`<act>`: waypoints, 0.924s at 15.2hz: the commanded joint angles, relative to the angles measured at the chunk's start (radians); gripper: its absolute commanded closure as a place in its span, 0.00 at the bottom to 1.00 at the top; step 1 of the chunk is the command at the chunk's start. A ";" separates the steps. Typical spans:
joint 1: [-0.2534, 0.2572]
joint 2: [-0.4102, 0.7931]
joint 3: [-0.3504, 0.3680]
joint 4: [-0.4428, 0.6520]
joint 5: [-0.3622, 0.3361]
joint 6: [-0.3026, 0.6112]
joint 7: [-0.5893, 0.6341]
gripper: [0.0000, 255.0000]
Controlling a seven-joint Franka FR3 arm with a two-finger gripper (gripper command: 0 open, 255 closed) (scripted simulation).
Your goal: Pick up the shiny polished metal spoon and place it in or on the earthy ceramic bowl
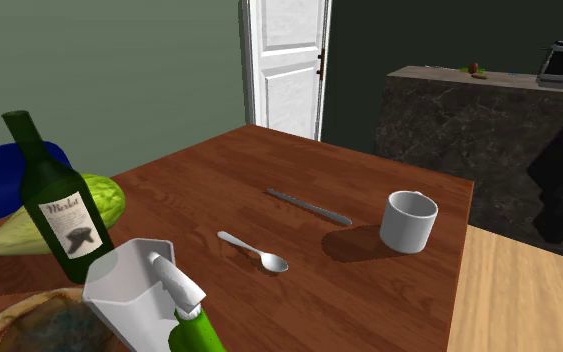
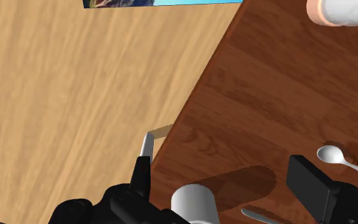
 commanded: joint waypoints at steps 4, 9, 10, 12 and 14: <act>0.034 0.073 0.001 -0.010 0.020 0.085 -0.037 0.00; 0.091 0.207 0.005 -0.006 0.058 0.217 -0.103 0.00; 0.102 0.236 0.006 -0.002 0.065 0.241 -0.117 0.00; 0.125 0.293 0.010 0.008 0.082 0.288 -0.146 0.00; 0.147 0.351 0.014 0.023 0.099 0.332 -0.176 0.00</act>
